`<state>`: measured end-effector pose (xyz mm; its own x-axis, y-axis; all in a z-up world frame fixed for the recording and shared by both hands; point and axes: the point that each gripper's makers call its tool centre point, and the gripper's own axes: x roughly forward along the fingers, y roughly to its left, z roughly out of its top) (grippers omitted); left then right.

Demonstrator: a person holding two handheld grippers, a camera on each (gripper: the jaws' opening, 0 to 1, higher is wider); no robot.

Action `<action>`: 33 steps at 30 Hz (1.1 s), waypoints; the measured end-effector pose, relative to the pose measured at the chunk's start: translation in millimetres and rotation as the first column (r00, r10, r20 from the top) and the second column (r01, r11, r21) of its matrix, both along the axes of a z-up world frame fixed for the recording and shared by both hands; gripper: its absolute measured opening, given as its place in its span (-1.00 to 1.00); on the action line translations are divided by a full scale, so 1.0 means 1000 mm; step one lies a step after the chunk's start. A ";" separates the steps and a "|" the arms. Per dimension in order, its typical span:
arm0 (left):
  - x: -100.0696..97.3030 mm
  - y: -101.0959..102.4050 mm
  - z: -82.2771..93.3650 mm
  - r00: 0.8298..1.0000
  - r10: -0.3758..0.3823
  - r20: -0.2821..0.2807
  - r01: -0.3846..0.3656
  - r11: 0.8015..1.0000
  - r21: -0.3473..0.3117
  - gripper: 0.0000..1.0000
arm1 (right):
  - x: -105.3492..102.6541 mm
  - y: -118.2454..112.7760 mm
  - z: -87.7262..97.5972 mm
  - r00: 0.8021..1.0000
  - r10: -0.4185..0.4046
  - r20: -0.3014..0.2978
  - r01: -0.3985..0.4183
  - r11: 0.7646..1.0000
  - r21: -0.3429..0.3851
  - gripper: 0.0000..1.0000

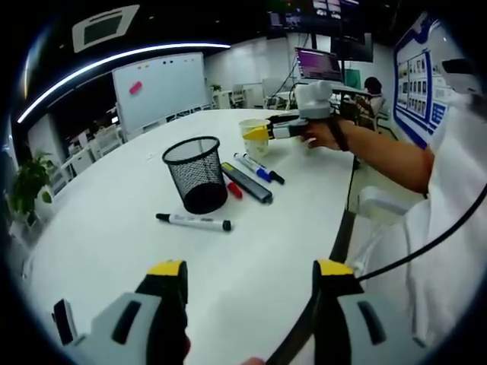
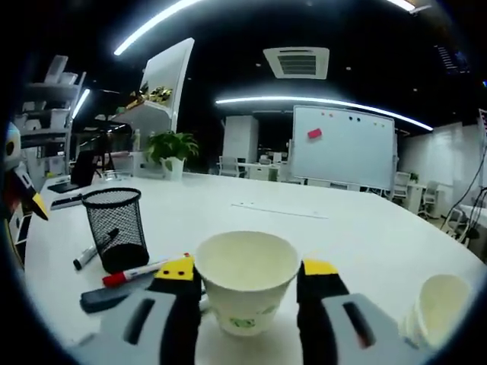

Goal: Place the scattered laser pointers and whiteboard markers into the pen holder and stack the scattered paper cups together

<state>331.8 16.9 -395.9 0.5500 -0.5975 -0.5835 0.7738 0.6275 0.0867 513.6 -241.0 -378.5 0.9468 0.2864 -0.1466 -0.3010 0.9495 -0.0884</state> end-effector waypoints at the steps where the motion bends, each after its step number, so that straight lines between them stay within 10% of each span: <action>1: 0.000 0.000 0.000 1.000 -0.001 0.000 0.001 1.000 -0.001 0.35 | 0.000 0.000 0.000 1.000 -0.001 0.000 0.001 1.000 0.000 0.00; 33: 0.000 0.000 -0.001 1.000 0.002 -0.005 -0.002 1.000 -0.006 0.35 | -0.002 -0.003 0.000 1.000 -0.016 -0.002 0.016 1.000 0.008 -0.05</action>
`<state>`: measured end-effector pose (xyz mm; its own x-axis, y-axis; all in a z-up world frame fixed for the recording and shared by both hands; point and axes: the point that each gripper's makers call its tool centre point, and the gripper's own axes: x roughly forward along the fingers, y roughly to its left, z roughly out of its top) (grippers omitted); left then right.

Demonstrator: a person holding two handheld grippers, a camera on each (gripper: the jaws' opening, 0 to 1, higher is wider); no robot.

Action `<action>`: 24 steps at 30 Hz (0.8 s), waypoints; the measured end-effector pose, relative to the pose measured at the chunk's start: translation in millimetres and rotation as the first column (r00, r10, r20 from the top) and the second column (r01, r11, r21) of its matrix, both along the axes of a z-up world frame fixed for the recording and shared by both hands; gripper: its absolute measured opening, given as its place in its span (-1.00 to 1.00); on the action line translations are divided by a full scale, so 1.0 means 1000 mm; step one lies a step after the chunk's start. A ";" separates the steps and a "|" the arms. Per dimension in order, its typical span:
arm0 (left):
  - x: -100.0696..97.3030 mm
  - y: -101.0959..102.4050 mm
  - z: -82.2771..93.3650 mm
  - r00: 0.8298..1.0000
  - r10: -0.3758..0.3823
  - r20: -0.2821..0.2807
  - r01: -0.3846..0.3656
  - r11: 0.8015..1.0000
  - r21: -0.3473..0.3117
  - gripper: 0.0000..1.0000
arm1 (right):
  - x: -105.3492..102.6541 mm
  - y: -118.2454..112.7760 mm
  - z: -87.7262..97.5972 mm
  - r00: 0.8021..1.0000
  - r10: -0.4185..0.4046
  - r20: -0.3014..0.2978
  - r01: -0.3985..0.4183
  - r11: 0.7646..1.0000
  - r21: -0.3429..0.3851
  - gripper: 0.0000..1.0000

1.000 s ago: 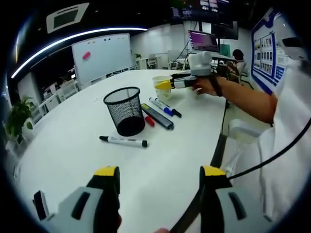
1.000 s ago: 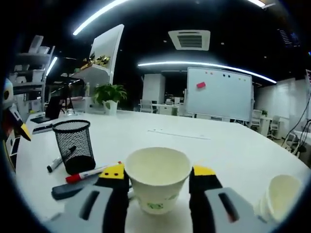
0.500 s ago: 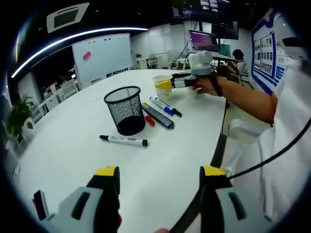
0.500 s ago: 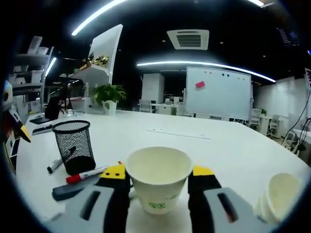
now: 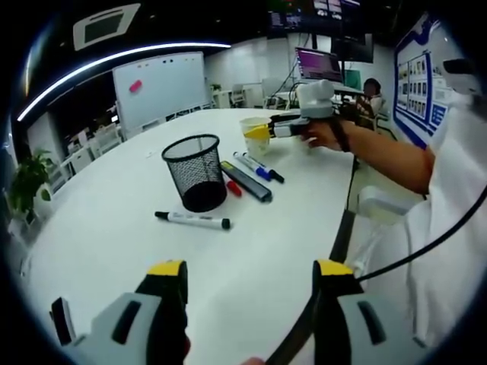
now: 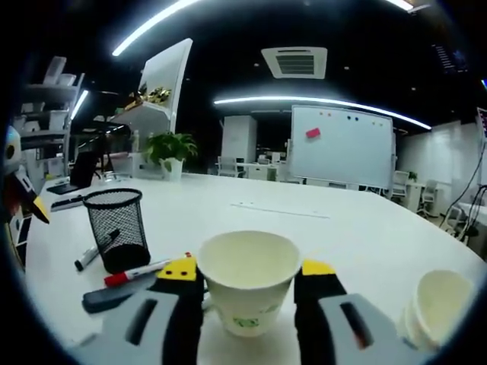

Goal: Place the scattered laser pointers and whiteboard markers into the pen holder and stack the scattered paper cups together

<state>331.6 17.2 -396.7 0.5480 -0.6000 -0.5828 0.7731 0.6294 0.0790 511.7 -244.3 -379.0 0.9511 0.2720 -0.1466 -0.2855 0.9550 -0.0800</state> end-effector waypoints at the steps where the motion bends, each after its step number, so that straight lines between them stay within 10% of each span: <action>1: 0.001 0.000 -0.001 1.000 0.001 0.000 -0.001 1.000 0.001 0.35 | 0.000 0.000 0.000 1.000 0.001 0.000 -0.001 1.000 0.002 -0.05; 24: 0.001 0.000 -0.002 1.000 0.001 0.001 -0.001 1.000 0.003 0.35 | -0.004 -0.002 0.007 1.000 -0.010 0.020 0.010 1.000 0.012 -0.06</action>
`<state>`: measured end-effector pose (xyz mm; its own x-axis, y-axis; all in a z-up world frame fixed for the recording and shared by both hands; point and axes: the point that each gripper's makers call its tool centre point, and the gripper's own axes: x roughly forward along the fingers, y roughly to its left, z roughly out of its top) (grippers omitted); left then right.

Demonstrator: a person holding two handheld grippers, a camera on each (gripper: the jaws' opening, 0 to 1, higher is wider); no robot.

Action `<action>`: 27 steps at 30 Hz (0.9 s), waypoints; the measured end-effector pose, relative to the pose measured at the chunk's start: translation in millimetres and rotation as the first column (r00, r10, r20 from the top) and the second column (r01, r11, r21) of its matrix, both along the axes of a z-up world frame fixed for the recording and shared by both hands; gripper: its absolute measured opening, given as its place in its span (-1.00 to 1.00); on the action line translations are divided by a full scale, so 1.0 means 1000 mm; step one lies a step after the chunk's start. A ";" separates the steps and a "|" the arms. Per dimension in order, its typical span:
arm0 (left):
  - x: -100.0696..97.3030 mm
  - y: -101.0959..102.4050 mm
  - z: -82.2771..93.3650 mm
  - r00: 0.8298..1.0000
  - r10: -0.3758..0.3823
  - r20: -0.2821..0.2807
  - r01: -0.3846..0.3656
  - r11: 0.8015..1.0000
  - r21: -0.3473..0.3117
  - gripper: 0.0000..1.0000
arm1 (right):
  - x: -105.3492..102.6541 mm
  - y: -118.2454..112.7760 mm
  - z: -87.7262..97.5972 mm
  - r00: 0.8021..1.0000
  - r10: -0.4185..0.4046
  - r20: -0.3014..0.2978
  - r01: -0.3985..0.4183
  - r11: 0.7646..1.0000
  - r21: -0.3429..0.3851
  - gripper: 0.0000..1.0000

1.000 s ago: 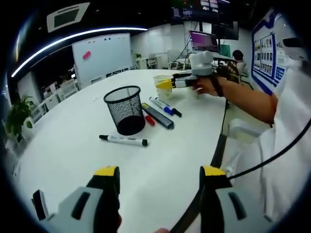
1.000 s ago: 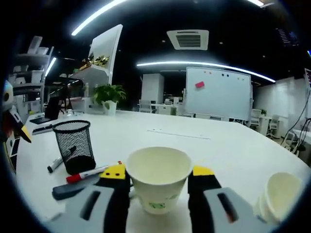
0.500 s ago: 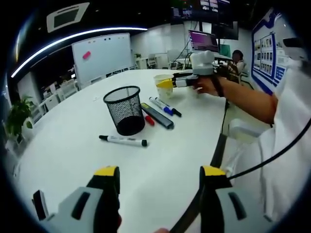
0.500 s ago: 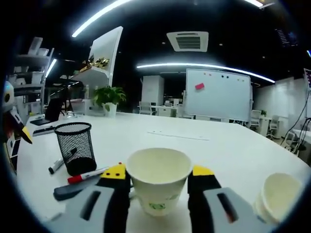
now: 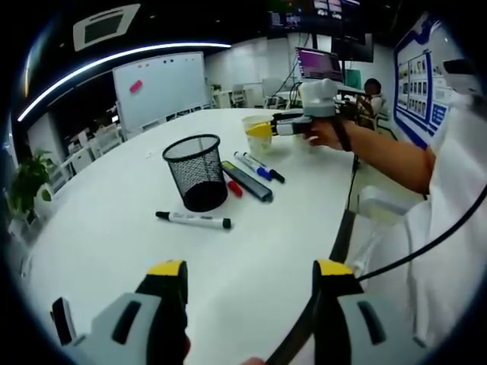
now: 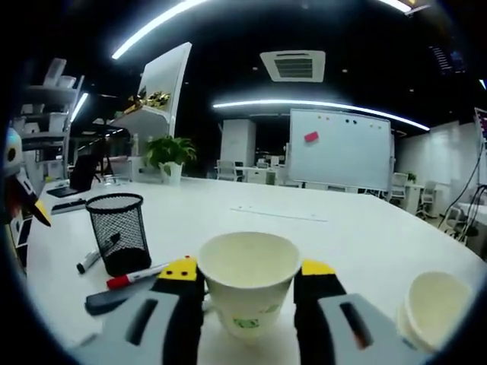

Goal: Place the scattered laser pointers and whiteboard markers into the pen holder and stack the scattered paper cups together

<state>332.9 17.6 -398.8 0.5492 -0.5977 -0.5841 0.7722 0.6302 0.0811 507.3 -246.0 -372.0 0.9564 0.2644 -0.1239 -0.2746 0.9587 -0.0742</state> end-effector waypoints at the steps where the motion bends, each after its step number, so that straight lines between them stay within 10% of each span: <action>1: 0.000 0.000 0.000 1.000 0.000 0.000 0.000 1.000 0.000 0.35 | 0.000 0.000 0.001 1.000 0.001 0.002 -0.001 1.000 0.000 -0.06; 27: 0.000 -0.001 0.001 1.000 -0.010 0.001 0.010 1.000 0.007 0.35 | -0.002 -0.004 0.021 0.999 -0.008 0.043 0.008 1.000 0.001 -0.06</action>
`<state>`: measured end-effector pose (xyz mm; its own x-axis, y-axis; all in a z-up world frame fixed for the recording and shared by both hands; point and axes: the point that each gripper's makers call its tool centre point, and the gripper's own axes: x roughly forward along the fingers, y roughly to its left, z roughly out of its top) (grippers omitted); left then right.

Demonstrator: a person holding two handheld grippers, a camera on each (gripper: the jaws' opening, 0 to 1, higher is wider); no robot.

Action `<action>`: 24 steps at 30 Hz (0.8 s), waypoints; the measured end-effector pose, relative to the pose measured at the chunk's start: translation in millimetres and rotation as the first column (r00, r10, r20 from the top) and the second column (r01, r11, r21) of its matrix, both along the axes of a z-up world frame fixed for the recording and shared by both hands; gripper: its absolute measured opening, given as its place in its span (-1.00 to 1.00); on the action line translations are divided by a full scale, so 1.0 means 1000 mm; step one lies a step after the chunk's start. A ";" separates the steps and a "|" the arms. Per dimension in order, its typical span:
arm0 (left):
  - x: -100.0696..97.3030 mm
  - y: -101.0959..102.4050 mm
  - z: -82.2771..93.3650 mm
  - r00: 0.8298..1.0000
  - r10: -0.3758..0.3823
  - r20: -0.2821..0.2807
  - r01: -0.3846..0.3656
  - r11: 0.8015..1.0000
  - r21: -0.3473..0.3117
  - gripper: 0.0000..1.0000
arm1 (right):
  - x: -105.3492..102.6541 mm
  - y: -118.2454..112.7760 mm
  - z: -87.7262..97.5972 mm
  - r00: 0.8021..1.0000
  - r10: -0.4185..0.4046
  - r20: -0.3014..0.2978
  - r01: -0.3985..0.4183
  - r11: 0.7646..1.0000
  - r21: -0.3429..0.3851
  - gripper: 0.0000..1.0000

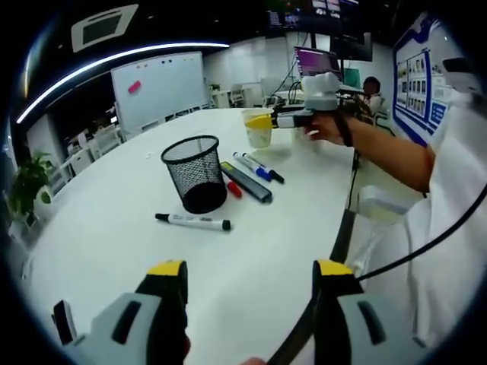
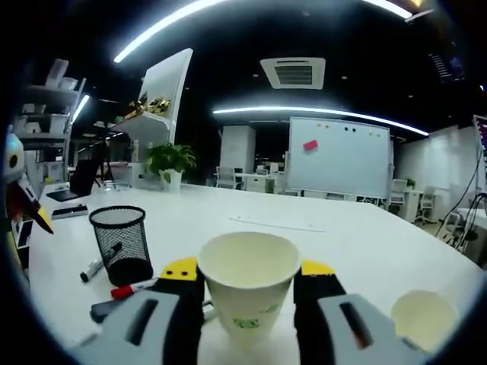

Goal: Place the scattered laser pointers and whiteboard markers into the pen holder and stack the scattered paper cups together

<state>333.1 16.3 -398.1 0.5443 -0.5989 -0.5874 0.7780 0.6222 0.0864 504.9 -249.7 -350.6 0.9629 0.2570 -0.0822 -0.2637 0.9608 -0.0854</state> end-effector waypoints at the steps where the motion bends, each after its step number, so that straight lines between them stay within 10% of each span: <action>1: 0.000 0.000 0.000 1.000 -0.001 0.000 0.001 1.000 0.001 0.35 | 0.000 -0.001 0.001 1.000 -0.002 0.001 0.002 1.000 0.000 -0.06; 24: 0.000 -0.003 0.002 1.000 -0.008 0.003 0.008 1.000 -0.002 0.35 | -0.007 0.000 0.026 0.999 -0.003 0.045 0.003 1.000 -0.001 -0.06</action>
<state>333.3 13.5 -396.3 0.5410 -0.6042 -0.5850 0.7827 0.6162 0.0874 497.6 -250.0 -324.8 0.9664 0.2541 -0.0389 -0.2568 0.9614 -0.0985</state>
